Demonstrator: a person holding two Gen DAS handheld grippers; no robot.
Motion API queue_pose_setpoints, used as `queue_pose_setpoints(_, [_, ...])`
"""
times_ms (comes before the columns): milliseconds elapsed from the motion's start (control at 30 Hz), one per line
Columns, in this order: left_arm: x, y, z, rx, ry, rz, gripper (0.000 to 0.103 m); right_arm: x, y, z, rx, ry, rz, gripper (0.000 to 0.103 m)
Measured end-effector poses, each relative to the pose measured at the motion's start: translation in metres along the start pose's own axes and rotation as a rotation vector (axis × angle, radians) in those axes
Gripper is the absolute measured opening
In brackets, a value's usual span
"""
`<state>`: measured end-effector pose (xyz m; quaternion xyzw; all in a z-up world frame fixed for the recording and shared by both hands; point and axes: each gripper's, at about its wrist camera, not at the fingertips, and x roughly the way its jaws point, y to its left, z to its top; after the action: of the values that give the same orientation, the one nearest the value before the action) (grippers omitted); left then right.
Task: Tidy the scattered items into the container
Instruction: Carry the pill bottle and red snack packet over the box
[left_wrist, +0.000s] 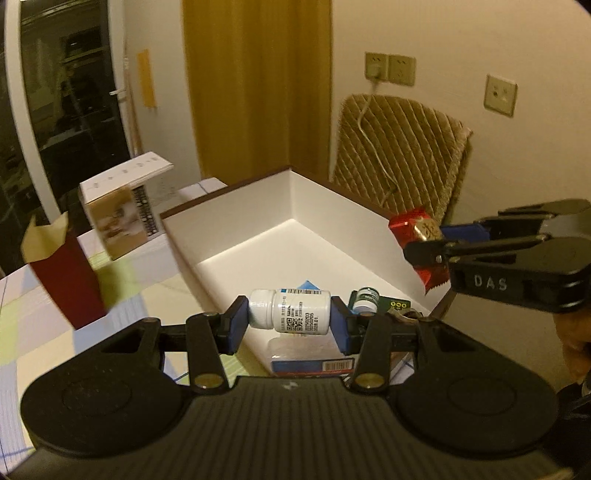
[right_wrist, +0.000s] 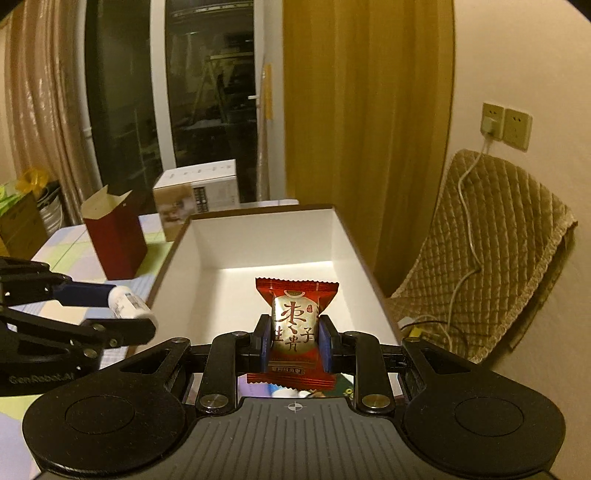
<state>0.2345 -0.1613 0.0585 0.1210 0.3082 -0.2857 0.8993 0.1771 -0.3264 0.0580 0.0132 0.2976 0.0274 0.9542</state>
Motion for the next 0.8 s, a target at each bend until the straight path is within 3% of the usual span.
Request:
queue_pose_setpoints(300, [0.032,-0.008,0.002,0.012,0.046,-0.015,0.042,0.014,-0.016,-0.003,0.036,0.01,-0.004,0.029])
queue_pose_setpoints(367, [0.034,-0.008,0.002,0.016,0.045,-0.014,0.054,0.016,-0.018,-0.003,0.041,0.013,-0.004,0.029])
queue_pose_setpoints(400, [0.033,-0.009,0.002,0.027,0.034,-0.006,0.067,0.017,-0.018,-0.003,0.042,0.014,-0.003,0.029])
queue_pose_setpoints(500, [0.03,-0.011,0.001,0.063,0.016,0.008,0.067,0.019,-0.018,-0.004,0.042,0.016,-0.001,0.029])
queue_pose_setpoints(800, [0.022,-0.002,0.0,0.042,0.017,0.026,0.067,0.019,-0.013,-0.001,0.028,0.016,0.006,0.029])
